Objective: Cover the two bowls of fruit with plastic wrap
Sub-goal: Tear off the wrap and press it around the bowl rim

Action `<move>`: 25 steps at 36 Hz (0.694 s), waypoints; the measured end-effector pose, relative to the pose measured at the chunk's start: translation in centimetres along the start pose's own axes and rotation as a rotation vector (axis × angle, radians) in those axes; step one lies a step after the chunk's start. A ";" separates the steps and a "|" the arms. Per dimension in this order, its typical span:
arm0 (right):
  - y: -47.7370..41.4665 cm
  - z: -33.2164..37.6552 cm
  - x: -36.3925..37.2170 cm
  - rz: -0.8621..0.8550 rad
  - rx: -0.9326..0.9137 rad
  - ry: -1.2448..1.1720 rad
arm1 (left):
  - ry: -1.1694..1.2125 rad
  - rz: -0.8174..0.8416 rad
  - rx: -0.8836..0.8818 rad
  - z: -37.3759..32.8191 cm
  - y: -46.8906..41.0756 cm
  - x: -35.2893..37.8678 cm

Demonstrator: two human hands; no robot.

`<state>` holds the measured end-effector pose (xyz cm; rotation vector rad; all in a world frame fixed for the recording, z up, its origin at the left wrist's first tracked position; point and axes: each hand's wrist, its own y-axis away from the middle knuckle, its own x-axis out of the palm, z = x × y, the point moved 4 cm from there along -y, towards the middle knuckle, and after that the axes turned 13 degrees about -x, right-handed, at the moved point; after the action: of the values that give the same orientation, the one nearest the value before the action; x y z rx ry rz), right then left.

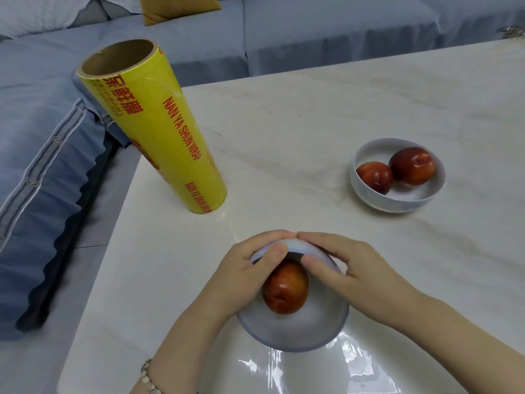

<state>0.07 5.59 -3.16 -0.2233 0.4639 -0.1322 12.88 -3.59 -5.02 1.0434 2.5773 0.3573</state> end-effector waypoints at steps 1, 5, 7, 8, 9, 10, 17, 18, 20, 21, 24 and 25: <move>-0.1 -0.1 0.2 0.005 0.000 -0.028 | -0.001 -0.001 -0.001 0.1 0.0 0.0; -0.4 -0.7 0.6 0.039 0.073 -0.147 | -0.005 -0.012 0.003 0.1 0.0 0.0; -0.5 -1.6 0.8 0.062 0.144 -0.168 | -0.003 -0.015 0.004 0.0 0.0 0.0; -0.5 -1.9 0.8 0.072 0.169 -0.181 | -0.010 -0.020 0.007 0.0 0.0 0.0; -0.7 -2.2 0.8 0.079 0.193 -0.207 | -0.015 -0.026 0.005 0.0 0.0 0.0; -0.8 -2.3 0.9 0.085 0.215 -0.247 | -0.018 -0.033 0.004 0.0 0.0 0.0; 1.2 -3.4 0.3 0.087 0.323 -0.476 | 0.053 -0.184 -0.055 0.7 0.0 -0.7; 1.8 -3.5 0.0 0.043 0.323 -0.505 | 0.116 -0.232 -0.080 1.1 0.0 -0.9; 2.7 -3.9 -0.4 -0.056 0.334 -0.557 | 0.245 -0.298 -0.165 1.9 0.0 -1.0; 3.1 -4.0 -0.6 -0.101 0.344 -0.564 | 0.287 -0.310 -0.204 2.1 0.1 -0.8; 3.5 -4.4 -1.0 -0.197 0.359 -0.472 | 0.334 -0.308 -0.268 2.7 0.3 -0.2; 3.5 -4.5 -1.2 -0.217 0.369 -0.423 | 0.343 -0.290 -0.282 2.8 0.3 0.1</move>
<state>-2.76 8.33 -7.39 0.0639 -0.0116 -0.3701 14.12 -3.05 -7.45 0.5376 2.8092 0.8555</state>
